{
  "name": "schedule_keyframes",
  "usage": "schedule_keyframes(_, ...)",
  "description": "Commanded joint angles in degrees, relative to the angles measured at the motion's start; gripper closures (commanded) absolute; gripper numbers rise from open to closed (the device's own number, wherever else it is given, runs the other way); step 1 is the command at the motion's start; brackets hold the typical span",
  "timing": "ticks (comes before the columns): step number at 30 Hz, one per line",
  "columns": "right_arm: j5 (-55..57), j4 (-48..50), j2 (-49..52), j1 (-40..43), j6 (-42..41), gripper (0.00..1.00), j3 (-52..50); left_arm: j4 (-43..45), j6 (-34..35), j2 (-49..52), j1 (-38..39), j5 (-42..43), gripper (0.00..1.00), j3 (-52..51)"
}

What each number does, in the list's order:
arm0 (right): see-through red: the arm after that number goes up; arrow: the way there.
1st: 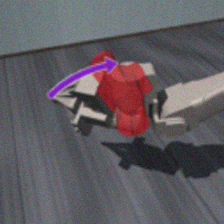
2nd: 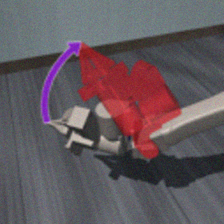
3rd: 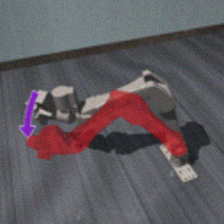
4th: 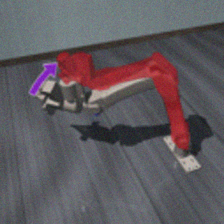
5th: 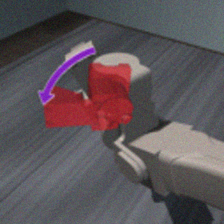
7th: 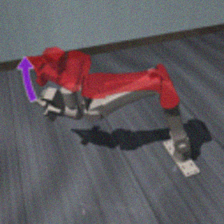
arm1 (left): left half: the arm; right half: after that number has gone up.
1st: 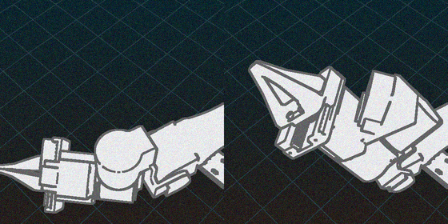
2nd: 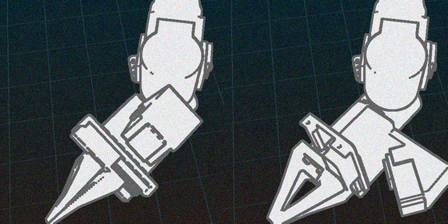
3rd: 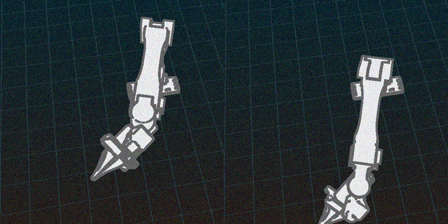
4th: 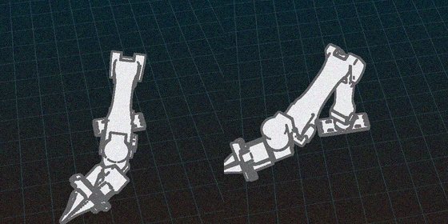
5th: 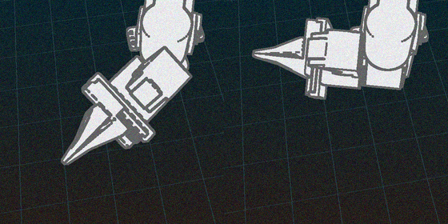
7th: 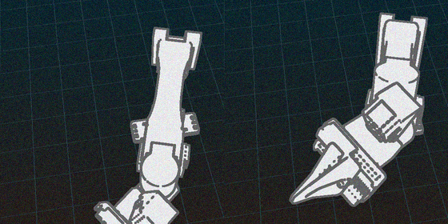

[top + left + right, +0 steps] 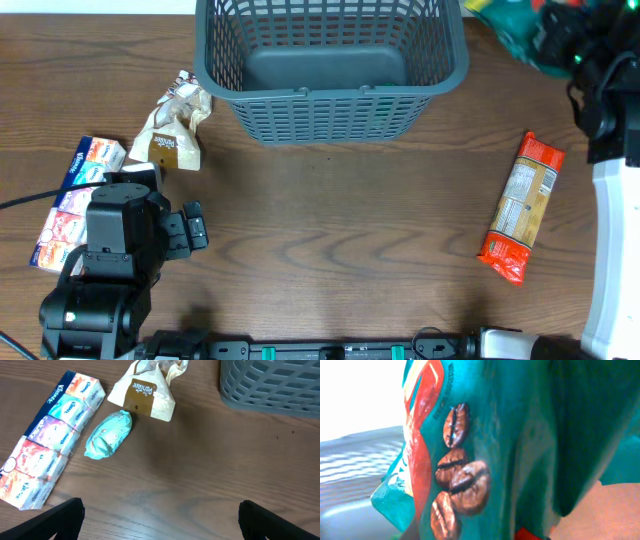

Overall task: Pack container
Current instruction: 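Lift the pouch and carry it into the basket with the right gripper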

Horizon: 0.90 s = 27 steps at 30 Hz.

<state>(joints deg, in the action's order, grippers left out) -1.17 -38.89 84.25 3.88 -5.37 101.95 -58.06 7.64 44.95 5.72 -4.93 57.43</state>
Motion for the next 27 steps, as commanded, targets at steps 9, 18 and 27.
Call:
schedule_keyframes(9, -10.9, 3.2, 3.1, -21.0, 15.3, 0.99, 6.8, 0.0, -0.3, -0.1, -0.3, -0.7, 0.01, 1.0)
schedule_keyframes(18, -9.1, -0.4, 18.3, -22.3, 15.2, 0.99, 6.8, 0.0, -0.3, -0.1, -0.3, -0.7, 0.01, 1.0)
schedule_keyframes(27, -7.2, -4.7, 28.0, -22.3, 15.1, 0.96, 6.8, 0.0, -0.3, -0.1, -0.3, -0.7, 0.01, 1.0)
